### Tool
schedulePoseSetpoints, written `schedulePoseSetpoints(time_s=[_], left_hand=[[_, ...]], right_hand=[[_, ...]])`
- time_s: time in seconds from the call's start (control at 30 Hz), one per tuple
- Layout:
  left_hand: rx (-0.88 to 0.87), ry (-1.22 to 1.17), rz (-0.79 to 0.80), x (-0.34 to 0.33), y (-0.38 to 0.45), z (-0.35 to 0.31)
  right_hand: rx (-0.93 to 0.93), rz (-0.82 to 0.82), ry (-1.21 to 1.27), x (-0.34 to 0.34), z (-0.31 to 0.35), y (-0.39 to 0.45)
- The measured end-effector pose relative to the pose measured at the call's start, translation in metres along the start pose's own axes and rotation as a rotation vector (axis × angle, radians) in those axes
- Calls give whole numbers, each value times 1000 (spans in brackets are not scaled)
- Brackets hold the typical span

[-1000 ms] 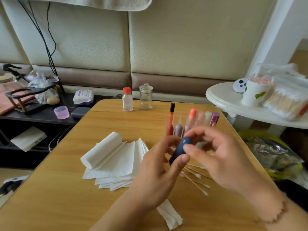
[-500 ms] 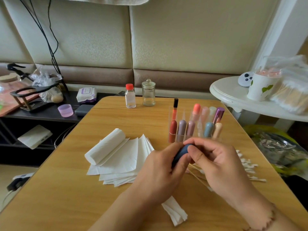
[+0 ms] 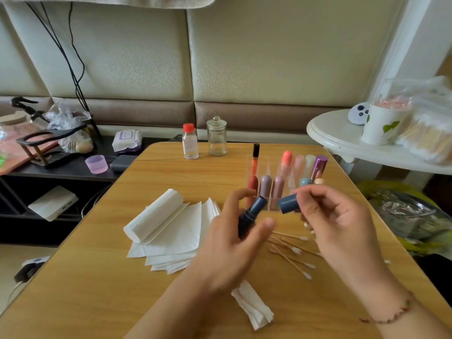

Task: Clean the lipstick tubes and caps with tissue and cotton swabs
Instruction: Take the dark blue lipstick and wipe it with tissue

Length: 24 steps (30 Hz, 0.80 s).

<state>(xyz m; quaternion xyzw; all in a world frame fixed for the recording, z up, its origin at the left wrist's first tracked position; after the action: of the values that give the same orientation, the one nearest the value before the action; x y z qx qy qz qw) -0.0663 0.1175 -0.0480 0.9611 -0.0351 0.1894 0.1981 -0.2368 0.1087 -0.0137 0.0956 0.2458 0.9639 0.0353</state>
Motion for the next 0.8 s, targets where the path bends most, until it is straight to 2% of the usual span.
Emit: schedulePoseSetpoints(time_s=[0.1, 0.17, 0.23, 0.33, 0.53, 0.63, 0.7, 0.77, 0.8], left_hand=[[117, -402, -68, 7, 5, 10], [157, -667, -81, 7, 8, 16], [150, -823, -59, 7, 9, 16], [128, -882, -46, 7, 10, 13], [142, -828, -124, 10, 11, 17], [162, -748, -127, 10, 10, 17], [147, -695, -102, 9, 10, 15], [144, -683, -60, 6, 10, 11], [146, -697, -32, 3, 9, 9]], right_hand=[[50, -7, -57, 2, -3, -2], [104, 89, -247, -9, -6, -9], [233, 187, -518, -26, -6, -20], [378, 258, -780, -49, -3, -35], [426, 343, -951, -57, -12, -40], [410, 342, -954, -58, -11, -38], [358, 265, -871, -49, -6, -34], [181, 181, -529, -35, 0, -27], [45, 198, -286, -34, -2, -25]])
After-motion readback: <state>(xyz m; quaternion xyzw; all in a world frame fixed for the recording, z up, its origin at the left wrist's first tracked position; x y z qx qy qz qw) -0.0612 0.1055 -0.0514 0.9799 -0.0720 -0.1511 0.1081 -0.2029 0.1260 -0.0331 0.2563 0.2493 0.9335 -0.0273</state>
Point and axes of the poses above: each hand's wrist, its own y-axis towards the middle knuckle, its own x-axis out of the back of the hand, z = x × y, the point moved 7 cm from there along y, towards the middle knuckle, and after that the axes turned 1 degree about z, right-handed, at the moved point
